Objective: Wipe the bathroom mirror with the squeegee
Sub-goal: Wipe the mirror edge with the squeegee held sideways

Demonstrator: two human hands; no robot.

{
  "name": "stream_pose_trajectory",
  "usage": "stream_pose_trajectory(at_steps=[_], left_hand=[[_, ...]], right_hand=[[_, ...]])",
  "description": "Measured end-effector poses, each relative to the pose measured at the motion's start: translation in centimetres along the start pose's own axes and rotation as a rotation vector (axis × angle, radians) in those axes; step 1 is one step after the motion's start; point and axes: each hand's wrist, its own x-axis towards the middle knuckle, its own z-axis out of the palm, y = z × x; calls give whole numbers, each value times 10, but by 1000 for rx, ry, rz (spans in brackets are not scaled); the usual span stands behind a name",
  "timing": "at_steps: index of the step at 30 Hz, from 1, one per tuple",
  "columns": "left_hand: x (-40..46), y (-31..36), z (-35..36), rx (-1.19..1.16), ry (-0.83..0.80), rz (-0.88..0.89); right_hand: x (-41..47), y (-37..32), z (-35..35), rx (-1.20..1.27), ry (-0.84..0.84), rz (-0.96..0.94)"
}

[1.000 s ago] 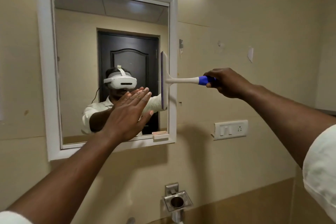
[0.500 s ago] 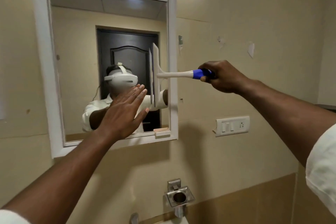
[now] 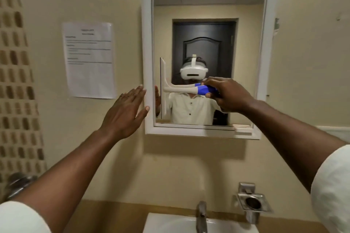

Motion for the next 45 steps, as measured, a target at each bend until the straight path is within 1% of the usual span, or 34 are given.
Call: stream_pose_trajectory(at_steps=[4,9,17,25,32,36,38,45], left_hand=[[-19,-22,-11,56,-16,-38],[-29,-26,-13,84,-18,-46],[-19,-6,-1,64,-29,0],[-8,16,10,30,-11,32],[-4,31,23,-25,-14,51],[5,52,36,-65,-35,69],[12,68,43,-93,-36,91],[41,137,62,-219,22,234]], right_hand=[[7,-13,26,16,-1,-31],[5,-12,35,35,22,-32],[-5,-2,27,7,13,-8],[-7,-7,34,-21,58,-14],[-28,13,21,-34,23,44],[-51,37,0,-39,-7,98],[-64,50,-10,-33,9,139],[-110,98,-52,-142,1,281]])
